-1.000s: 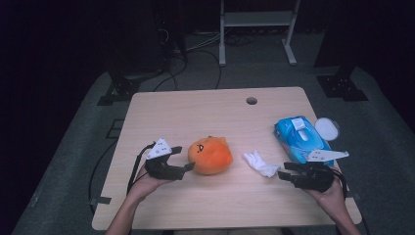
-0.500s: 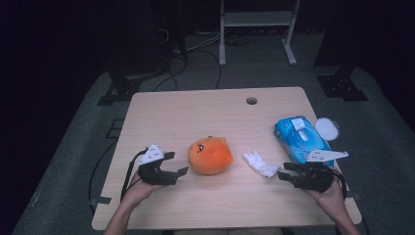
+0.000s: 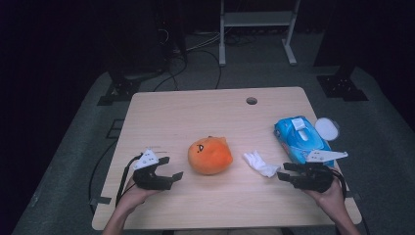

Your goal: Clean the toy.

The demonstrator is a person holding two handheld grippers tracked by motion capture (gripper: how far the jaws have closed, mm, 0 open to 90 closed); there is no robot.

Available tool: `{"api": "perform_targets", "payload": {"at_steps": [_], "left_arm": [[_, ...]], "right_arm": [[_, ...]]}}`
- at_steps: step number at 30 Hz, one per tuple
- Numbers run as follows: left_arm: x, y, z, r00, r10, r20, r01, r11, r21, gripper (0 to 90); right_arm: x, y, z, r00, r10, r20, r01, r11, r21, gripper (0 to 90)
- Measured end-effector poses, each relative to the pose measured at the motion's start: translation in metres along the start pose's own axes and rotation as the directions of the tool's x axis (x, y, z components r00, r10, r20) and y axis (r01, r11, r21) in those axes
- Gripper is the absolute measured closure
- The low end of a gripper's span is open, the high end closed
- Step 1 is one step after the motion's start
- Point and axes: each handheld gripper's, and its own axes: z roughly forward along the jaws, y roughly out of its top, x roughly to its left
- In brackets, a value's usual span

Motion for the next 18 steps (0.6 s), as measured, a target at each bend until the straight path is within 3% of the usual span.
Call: {"api": "perform_targets", "payload": {"at_steps": [12, 18], "left_arm": [[0.002, -0.016, -0.002, 0.9995, -0.031, -0.002, 0.031, 0.9993, 0.023, 15.7], [0.0, -0.019, 0.001, 0.9998, -0.019, 0.007, 0.019, 0.9992, 0.035, 15.0]], "right_arm": [[0.001, -0.001, 0.001, 1.0, -0.004, -0.001, 0.004, 1.0, 0.007, 46.4], [0.002, -0.002, 0.002, 0.9999, -0.012, 0.001, 0.012, 1.0, 0.011, 45.9]]}}
